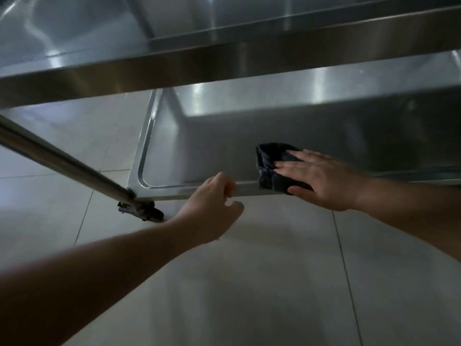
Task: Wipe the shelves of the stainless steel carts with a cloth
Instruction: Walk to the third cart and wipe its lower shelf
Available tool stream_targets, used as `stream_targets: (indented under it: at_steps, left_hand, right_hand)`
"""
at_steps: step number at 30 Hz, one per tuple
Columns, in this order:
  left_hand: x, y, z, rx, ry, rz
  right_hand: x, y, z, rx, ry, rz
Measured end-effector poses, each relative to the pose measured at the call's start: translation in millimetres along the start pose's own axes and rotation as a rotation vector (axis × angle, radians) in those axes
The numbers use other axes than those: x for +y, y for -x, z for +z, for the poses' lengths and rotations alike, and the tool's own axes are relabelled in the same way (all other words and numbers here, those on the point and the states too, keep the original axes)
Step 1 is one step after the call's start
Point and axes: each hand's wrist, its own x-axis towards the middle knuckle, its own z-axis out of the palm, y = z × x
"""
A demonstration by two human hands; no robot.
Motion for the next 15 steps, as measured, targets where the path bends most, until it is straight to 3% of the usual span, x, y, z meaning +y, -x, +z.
stream_targets:
  at_steps: [6,15]
  left_hand:
    - [40,-13,30,-0.014,-0.204,0.301]
    - [113,-39,92,0.006,-0.291,0.500]
  right_hand:
    - [47,48,-4,0.007,0.021,0.048]
    - [104,103,-8,0.030,-0.033,0.117]
